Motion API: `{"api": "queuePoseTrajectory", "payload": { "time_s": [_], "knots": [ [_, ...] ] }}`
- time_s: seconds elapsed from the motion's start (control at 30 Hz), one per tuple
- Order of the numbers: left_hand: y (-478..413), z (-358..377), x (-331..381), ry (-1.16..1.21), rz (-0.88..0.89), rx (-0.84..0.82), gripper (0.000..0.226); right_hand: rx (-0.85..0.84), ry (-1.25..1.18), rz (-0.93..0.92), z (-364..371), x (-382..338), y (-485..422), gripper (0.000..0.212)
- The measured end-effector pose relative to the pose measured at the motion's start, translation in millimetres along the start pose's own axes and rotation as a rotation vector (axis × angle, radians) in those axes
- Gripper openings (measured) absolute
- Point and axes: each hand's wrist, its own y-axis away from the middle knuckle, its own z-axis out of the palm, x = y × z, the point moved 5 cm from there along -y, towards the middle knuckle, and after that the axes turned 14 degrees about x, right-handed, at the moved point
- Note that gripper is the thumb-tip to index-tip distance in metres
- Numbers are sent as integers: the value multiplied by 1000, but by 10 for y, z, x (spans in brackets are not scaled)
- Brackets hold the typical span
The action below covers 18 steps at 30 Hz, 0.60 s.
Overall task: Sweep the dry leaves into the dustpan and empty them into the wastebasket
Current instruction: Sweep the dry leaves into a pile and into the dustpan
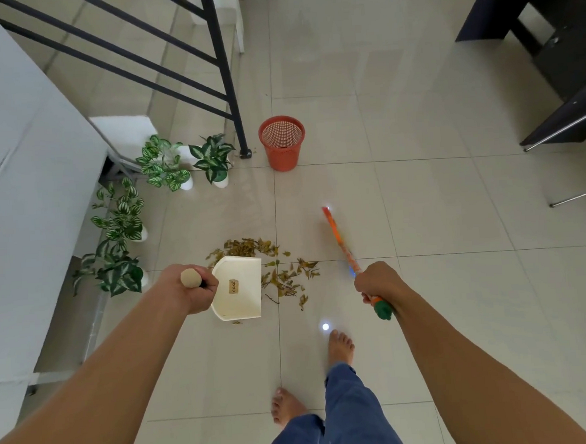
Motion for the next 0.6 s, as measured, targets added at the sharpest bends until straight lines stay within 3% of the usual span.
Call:
{"api": "queuePoseTrajectory", "payload": {
  "time_s": [0.17,0.27,0.6],
  "knots": [
    [-9,-124,65,12,9,6,25,-130,25,14,167,-98,88,5],
    [6,-172,86,26,7,16,25,-168,-17,4,151,-125,186,11],
    [-46,-451,269,136,3,43,21,-67,92,-65,284,-206,245,21]
  ]
}}
